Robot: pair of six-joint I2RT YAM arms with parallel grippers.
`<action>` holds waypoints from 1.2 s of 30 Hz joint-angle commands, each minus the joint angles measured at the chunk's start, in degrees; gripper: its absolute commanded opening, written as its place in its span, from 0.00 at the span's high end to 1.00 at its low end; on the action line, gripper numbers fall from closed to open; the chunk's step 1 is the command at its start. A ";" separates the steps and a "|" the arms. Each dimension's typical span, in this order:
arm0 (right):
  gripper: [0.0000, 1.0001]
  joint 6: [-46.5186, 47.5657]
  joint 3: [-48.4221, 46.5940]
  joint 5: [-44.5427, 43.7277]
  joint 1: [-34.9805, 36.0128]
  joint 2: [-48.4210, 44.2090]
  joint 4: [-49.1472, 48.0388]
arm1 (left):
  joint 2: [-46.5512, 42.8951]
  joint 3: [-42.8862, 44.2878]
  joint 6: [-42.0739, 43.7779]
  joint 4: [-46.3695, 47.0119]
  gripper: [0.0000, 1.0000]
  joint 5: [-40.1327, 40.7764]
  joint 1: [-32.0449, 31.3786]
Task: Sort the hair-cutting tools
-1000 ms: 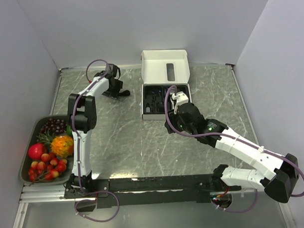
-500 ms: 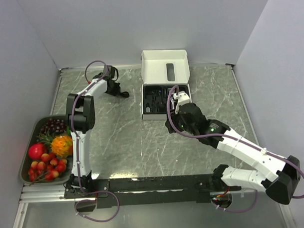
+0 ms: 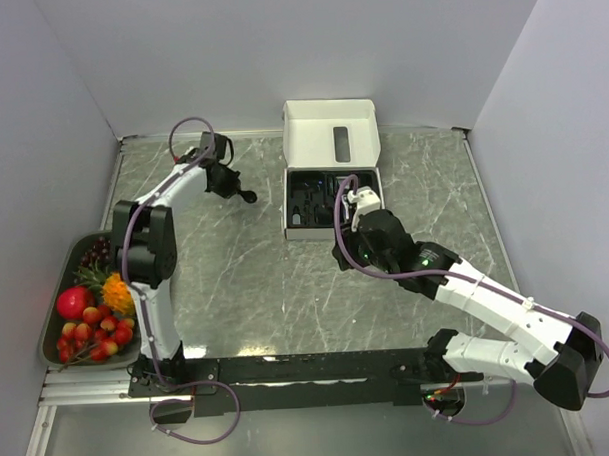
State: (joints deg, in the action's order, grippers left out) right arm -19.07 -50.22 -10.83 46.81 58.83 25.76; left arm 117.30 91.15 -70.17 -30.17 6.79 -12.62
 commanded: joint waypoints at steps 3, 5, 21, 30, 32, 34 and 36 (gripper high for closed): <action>0.42 -0.70 0.73 -0.59 0.74 -3.01 -0.62 | -13.14 -2.12 7.15 5.99 0.97 -5.72 -3.11; 0.42 -0.79 1.17 -1.38 0.74 -3.37 -0.62 | -14.11 -1.77 8.03 6.18 0.96 -6.26 -4.77; 0.42 -5.10 4.60 -6.66 0.83 -9.87 2.37 | 3.90 21.24 7.86 3.81 0.94 -7.93 -16.82; 0.42 -4.92 6.01 -7.27 0.74 -10.75 2.19 | 11.46 26.00 4.43 4.42 0.93 -6.96 -17.35; 0.42 -4.92 6.27 -7.36 0.74 -10.75 1.84 | 12.69 26.09 3.82 5.12 0.92 -6.88 -17.52; 0.41 -4.75 6.62 -7.28 0.74 -10.75 1.58 | 13.83 26.53 3.38 4.69 0.92 -6.96 -17.61; 0.41 -4.57 6.71 -7.10 0.83 -10.40 1.49 | 14.45 26.27 2.67 5.21 0.92 -6.96 -17.52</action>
State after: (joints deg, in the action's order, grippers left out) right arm -23.14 -44.45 -16.97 47.11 49.28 28.49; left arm 130.67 114.56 -65.25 -26.37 -0.19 -29.78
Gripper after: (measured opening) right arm 0.583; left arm 0.083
